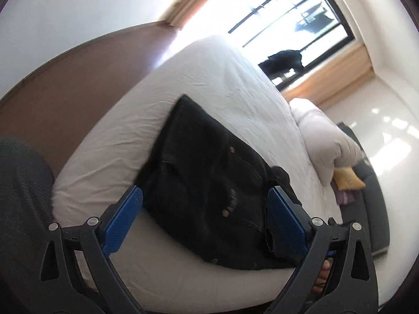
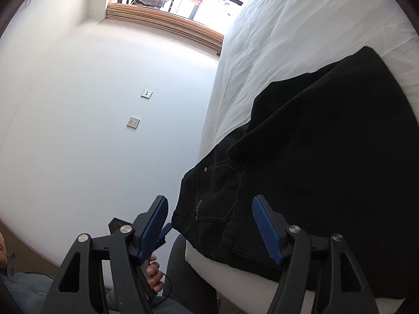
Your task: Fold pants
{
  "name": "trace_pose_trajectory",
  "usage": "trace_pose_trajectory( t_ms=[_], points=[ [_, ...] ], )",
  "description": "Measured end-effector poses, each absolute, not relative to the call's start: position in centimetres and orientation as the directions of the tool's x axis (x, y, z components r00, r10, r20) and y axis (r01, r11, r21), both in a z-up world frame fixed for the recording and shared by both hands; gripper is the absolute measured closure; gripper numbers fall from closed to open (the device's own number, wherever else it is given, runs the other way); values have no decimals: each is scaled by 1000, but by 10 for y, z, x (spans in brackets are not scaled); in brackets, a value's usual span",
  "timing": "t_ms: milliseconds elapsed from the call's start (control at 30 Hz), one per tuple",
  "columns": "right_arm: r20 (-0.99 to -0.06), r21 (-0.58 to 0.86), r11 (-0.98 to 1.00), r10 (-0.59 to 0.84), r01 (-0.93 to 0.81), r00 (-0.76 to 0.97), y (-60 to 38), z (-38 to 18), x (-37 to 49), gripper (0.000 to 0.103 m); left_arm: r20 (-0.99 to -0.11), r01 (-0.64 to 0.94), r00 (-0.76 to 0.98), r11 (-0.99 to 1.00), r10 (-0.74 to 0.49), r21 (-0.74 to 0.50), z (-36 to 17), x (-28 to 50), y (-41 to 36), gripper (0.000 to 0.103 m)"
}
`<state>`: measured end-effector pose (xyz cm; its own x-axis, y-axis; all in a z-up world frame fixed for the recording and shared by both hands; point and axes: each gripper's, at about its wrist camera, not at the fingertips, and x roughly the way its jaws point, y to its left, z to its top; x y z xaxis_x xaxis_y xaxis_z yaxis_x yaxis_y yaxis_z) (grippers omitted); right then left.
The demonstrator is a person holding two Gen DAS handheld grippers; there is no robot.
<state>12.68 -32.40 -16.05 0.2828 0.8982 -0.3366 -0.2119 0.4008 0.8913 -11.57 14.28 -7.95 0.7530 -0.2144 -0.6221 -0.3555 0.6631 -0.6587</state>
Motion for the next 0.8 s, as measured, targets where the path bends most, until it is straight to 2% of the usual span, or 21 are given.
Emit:
trace_pose_trajectory(
  t_ms=[67, 333, 533, 567, 600, 633, 667, 700, 733, 800],
  points=[
    [-327, 903, 388, 899, -184, 293, -314, -166, 136, 33, -644, -418, 744, 628, -177, -656, -89, -118, 157, 5],
    [-317, 915, 374, 897, -149, 307, -304, -169, 141, 33, -674, -447, 688, 573, -271, -687, -128, -103, 145, 5],
    [-303, 928, 353, 903, -121, 304, -303, -179, 141, 33, -646, -477, 712, 485, -277, -733, -144, -88, 149, 7],
    [-297, 931, 345, 906, -120, 302, -303, -181, 141, 33, -630, -468, 722, 469, -286, -749, -145, -87, 149, 11],
    [-296, 932, 343, 908, -118, 297, -304, -183, 140, 33, -620, -456, 724, 464, -303, -759, -146, -84, 150, 19],
    [-300, 932, 345, 908, -114, 294, -303, -185, 140, 33, -622, -451, 712, 467, -327, -761, -148, -79, 147, 43],
    [-304, 931, 347, 908, -111, 289, -302, -187, 141, 33, -635, -459, 698, 473, -331, -752, -149, -76, 147, 53],
    [-304, 932, 346, 909, -110, 286, -302, -188, 142, 33, -636, -461, 696, 472, -333, -752, -150, -74, 144, 58],
    [-306, 931, 348, 908, -110, 285, -303, -188, 142, 33, -637, -463, 692, 468, -340, -753, -153, -73, 143, 69],
    [-314, 929, 355, 906, -106, 285, -304, -189, 145, 33, -616, -465, 695, 422, -370, -778, -159, -69, 146, 72]
  ],
)
